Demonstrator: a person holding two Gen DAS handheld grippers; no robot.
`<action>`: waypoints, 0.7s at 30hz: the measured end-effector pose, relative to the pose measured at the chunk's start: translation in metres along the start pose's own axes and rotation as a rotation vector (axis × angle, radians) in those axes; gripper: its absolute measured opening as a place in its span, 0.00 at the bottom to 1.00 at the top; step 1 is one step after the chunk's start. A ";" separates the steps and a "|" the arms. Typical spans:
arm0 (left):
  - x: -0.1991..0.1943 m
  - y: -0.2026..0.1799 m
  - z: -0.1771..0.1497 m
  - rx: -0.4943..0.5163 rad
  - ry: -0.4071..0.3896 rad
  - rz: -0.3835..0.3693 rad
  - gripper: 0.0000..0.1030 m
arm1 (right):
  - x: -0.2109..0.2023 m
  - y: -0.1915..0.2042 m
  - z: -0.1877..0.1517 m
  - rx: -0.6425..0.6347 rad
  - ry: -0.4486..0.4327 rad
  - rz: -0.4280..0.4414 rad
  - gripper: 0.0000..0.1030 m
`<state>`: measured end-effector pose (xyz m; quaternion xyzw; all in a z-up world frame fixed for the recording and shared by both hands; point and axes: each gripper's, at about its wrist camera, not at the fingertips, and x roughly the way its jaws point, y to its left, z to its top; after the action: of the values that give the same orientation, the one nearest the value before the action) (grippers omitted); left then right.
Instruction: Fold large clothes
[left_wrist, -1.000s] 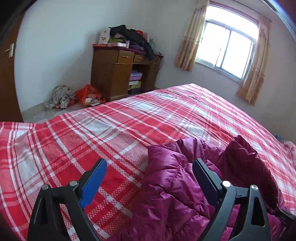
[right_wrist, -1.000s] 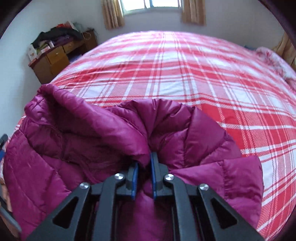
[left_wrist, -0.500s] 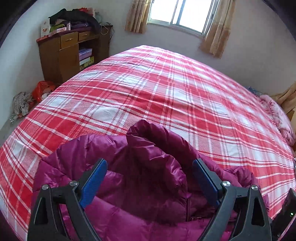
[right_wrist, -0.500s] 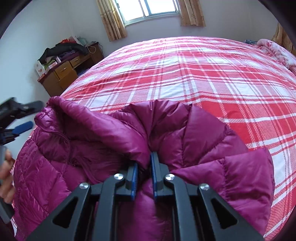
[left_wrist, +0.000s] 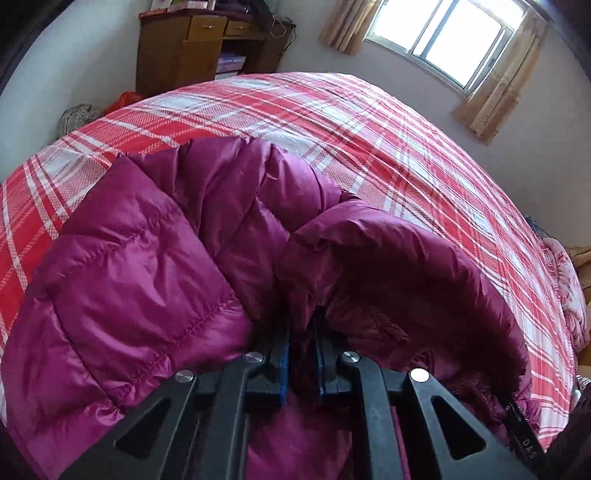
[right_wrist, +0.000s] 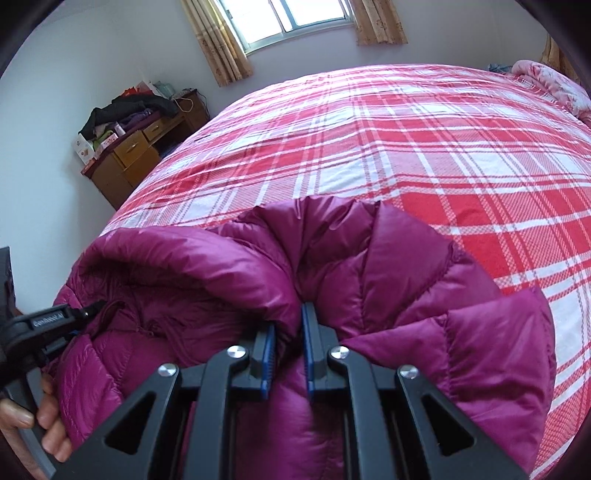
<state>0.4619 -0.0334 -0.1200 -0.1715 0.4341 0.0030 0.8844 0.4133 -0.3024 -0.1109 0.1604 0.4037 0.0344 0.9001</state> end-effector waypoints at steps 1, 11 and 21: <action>0.001 -0.003 -0.003 0.027 -0.027 0.016 0.12 | -0.002 0.000 0.001 0.002 0.002 0.010 0.19; 0.003 -0.004 -0.006 0.032 -0.060 0.013 0.12 | -0.071 0.024 0.052 0.101 -0.252 0.043 0.33; -0.001 0.005 -0.006 0.008 -0.048 -0.033 0.12 | 0.036 0.071 0.006 -0.201 0.067 -0.041 0.28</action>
<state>0.4553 -0.0301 -0.1241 -0.1749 0.4097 -0.0093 0.8953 0.4464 -0.2302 -0.1104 0.0597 0.4314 0.0618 0.8980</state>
